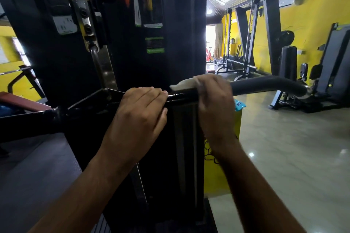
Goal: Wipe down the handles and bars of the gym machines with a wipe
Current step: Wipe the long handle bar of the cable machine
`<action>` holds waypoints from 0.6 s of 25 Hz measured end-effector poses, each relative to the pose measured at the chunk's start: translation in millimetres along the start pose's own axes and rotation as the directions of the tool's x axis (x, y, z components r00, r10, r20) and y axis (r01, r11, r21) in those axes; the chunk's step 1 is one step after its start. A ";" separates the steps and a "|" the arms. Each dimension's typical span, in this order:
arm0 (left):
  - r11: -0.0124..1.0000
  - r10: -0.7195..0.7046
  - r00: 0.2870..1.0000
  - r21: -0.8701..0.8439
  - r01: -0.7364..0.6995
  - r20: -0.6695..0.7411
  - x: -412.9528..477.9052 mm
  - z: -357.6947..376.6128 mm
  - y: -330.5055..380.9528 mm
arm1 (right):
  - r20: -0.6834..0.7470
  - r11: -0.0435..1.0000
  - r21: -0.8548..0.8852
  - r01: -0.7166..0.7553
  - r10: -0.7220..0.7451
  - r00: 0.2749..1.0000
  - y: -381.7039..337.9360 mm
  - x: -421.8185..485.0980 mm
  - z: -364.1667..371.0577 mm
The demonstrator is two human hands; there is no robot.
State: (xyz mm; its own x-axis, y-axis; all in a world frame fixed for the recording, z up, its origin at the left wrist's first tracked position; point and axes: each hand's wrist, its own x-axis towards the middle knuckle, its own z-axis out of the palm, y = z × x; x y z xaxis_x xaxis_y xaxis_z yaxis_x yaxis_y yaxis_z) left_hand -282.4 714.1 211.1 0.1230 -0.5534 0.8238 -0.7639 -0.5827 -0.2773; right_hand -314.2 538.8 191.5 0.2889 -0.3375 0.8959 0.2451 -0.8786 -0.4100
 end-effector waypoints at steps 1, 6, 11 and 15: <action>1.000 -0.006 1.000 -0.007 0.006 -0.003 -0.6 0.6 0.6 | 0.077 0.999 -0.027 0.037 -0.035 0.996 5.3 4.4 -8.5; 0.999 -0.037 0.999 -0.017 0.038 0.009 0.4 1.2 3.4 | 0.384 0.949 -0.206 0.241 -0.148 0.911 26.9 30.7 -39.0; 0.999 -0.032 0.997 -0.017 0.033 0.068 12.6 12.5 15.7 | 0.423 0.954 -0.204 0.221 -0.118 0.899 29.3 16.0 -47.7; 0.998 -0.058 0.996 -0.022 0.059 0.067 9.4 17.2 21.8 | 0.474 0.979 -0.180 0.098 -0.001 0.881 18.2 12.1 -43.3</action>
State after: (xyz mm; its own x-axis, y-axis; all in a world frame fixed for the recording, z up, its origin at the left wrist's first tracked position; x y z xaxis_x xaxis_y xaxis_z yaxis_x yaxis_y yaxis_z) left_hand -287.0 685.9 204.3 0.2087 -0.5573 0.8037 -0.7692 -0.6011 -0.2171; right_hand -346.4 504.1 202.2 0.6925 -0.1365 0.7084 0.1014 -0.9537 -0.2830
